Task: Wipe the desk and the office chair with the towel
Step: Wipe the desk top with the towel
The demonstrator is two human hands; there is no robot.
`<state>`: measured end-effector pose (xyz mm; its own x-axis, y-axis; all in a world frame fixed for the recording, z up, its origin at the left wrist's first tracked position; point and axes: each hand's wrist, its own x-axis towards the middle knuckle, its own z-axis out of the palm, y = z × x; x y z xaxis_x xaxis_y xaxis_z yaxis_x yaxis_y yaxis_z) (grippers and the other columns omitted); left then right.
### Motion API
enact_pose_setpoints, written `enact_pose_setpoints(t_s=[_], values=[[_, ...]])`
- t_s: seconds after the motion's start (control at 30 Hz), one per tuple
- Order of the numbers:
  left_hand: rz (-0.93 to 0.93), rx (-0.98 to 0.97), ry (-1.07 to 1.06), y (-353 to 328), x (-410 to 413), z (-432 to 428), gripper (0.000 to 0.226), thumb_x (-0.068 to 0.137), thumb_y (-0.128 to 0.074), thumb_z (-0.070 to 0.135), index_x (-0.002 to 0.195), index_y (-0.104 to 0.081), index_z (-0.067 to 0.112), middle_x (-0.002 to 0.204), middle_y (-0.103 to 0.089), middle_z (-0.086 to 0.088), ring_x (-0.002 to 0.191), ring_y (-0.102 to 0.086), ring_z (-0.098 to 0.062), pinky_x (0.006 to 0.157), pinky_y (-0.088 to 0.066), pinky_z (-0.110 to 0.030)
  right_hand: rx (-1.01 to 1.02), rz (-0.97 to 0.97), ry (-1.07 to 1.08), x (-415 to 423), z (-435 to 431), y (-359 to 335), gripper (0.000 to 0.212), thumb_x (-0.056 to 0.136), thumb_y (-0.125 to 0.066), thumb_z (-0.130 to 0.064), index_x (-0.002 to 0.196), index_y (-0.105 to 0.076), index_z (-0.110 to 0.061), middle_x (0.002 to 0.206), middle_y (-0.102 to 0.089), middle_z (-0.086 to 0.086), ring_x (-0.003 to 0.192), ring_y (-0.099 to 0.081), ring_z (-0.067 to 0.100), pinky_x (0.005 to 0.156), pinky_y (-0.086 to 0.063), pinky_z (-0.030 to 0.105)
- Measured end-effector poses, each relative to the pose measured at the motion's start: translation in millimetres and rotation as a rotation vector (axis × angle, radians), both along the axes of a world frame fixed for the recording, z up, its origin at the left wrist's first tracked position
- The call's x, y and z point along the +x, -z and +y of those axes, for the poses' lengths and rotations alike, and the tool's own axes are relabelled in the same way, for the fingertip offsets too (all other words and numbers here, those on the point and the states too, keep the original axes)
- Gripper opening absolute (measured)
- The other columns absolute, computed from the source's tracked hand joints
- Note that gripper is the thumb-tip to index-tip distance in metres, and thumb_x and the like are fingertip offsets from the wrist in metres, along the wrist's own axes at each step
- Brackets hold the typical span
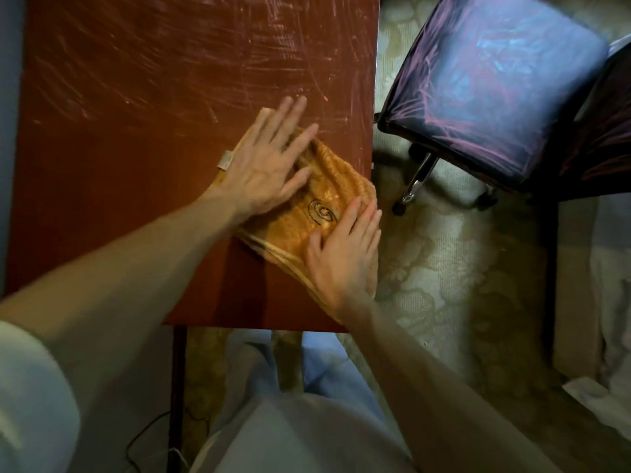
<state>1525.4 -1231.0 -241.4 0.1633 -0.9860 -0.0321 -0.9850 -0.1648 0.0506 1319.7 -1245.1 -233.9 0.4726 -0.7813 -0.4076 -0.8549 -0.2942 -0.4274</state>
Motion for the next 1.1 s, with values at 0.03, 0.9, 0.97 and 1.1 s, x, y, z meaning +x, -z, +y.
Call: enact_pose_setpoints(t_s=[0.03,0.9,0.97,1.1], values=[[-0.005,0.072,0.131,1.2,10.0,-0.7,0.071,0.106,-0.027,0.054,0.165,-0.016,0.016,0.172,-0.003,-0.018,0.159,0.001,-0.032,0.129,-0.003,-0.049,-0.017,0.057,-0.011,4.5,5.8,3.5,0.09,0.103,-0.042,-0.05,0.164,0.006,-0.005,0.17,0.014,0.024,0.158,0.016,0.037,0.128,0.001,0.054],[-0.022,0.186,-0.061,-0.4,-18.7,104.7,0.079,0.104,-0.028,0.06,0.166,-0.008,0.014,0.172,0.0,-0.017,0.16,0.001,-0.033,0.129,-0.005,-0.053,-0.356,0.08,-0.273,22.4,-50.2,20.5,0.083,0.105,-0.027,-0.062,0.165,-0.006,-0.008,0.171,-0.001,0.024,0.16,0.003,0.037,0.129,-0.002,0.052],[-0.025,0.206,0.149,3.8,-7.6,103.0,0.075,0.106,-0.027,0.053,0.166,-0.003,0.014,0.173,0.001,-0.015,0.16,0.002,-0.031,0.129,-0.008,-0.051,-0.347,0.119,-0.231,32.1,-43.1,24.3,0.087,0.104,-0.026,-0.064,0.165,-0.004,-0.006,0.171,0.001,0.025,0.159,0.005,0.039,0.128,-0.002,0.054],[0.061,0.162,0.164,18.2,-7.2,97.9,0.074,0.106,-0.034,0.048,0.166,-0.006,0.014,0.173,-0.003,-0.013,0.16,-0.001,-0.029,0.129,-0.01,-0.05,-0.41,0.13,-0.209,39.7,-42.9,33.6,0.088,0.102,-0.028,-0.064,0.164,-0.01,-0.003,0.169,-0.005,0.029,0.158,-0.002,0.043,0.127,-0.007,0.059]])
